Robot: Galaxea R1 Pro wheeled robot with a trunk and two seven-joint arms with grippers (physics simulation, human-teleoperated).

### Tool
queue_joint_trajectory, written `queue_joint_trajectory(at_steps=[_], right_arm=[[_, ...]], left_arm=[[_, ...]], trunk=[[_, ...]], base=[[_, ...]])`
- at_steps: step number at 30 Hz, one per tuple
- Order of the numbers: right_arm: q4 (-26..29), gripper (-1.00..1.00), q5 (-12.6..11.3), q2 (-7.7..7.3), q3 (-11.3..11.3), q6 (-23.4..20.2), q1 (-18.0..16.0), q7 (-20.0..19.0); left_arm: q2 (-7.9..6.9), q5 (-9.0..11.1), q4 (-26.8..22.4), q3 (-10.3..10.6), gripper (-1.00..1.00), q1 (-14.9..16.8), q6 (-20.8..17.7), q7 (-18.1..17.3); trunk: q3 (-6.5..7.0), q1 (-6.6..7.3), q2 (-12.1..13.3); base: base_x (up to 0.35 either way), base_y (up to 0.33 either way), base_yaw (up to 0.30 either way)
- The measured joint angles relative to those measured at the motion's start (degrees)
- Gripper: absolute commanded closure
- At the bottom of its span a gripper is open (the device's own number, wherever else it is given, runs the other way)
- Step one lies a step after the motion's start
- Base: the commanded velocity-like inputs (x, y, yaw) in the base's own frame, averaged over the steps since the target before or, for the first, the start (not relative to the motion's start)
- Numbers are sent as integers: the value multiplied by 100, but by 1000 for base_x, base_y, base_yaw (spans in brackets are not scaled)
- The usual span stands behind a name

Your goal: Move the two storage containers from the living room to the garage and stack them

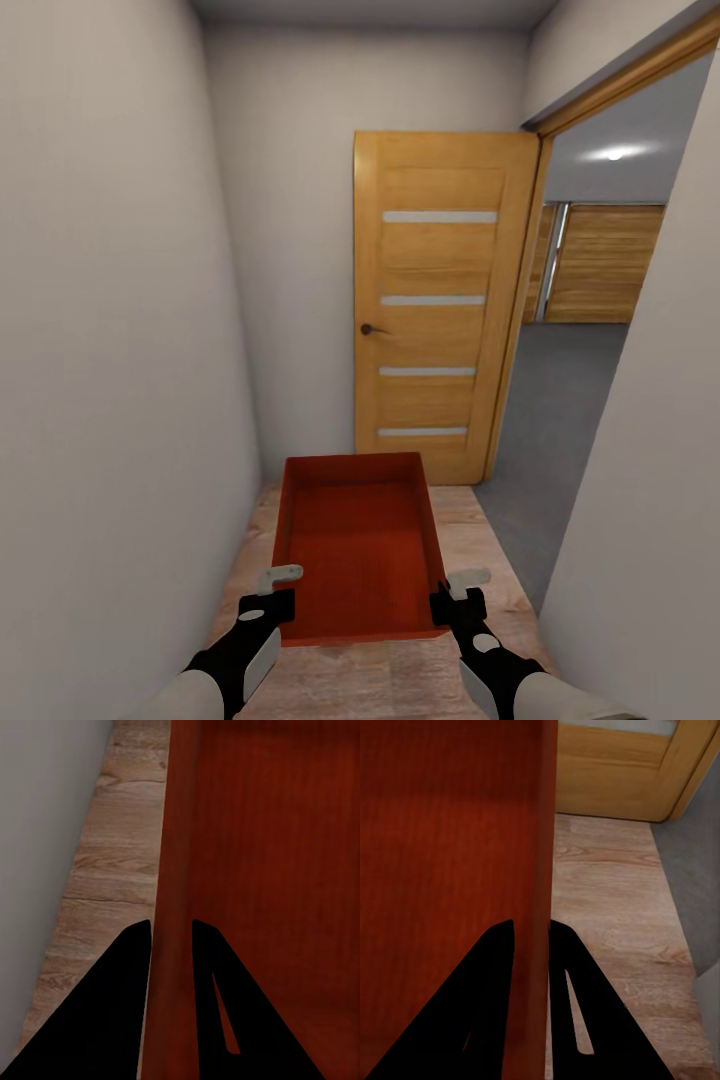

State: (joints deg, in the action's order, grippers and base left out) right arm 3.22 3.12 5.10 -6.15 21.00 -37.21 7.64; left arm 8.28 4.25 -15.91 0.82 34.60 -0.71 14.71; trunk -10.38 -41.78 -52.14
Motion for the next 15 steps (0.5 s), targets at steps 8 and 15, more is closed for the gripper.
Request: queue_joint_trajectory(at_steps=[8, 15], right_arm=[[1, 100, 18, -2, 16, -2, 0, -3], [1, 100, 11, 0, 10, 0, 0, 1]], left_arm=[[2, 0, 0, -1, 100, 0, -1, 3], [1, 0, 0, 0, 100, 0, 0, 2]], trunk=[[0, 0, 0], [0, 0, 0]], base=[[322, 0, 0], [322, 0, -25]])
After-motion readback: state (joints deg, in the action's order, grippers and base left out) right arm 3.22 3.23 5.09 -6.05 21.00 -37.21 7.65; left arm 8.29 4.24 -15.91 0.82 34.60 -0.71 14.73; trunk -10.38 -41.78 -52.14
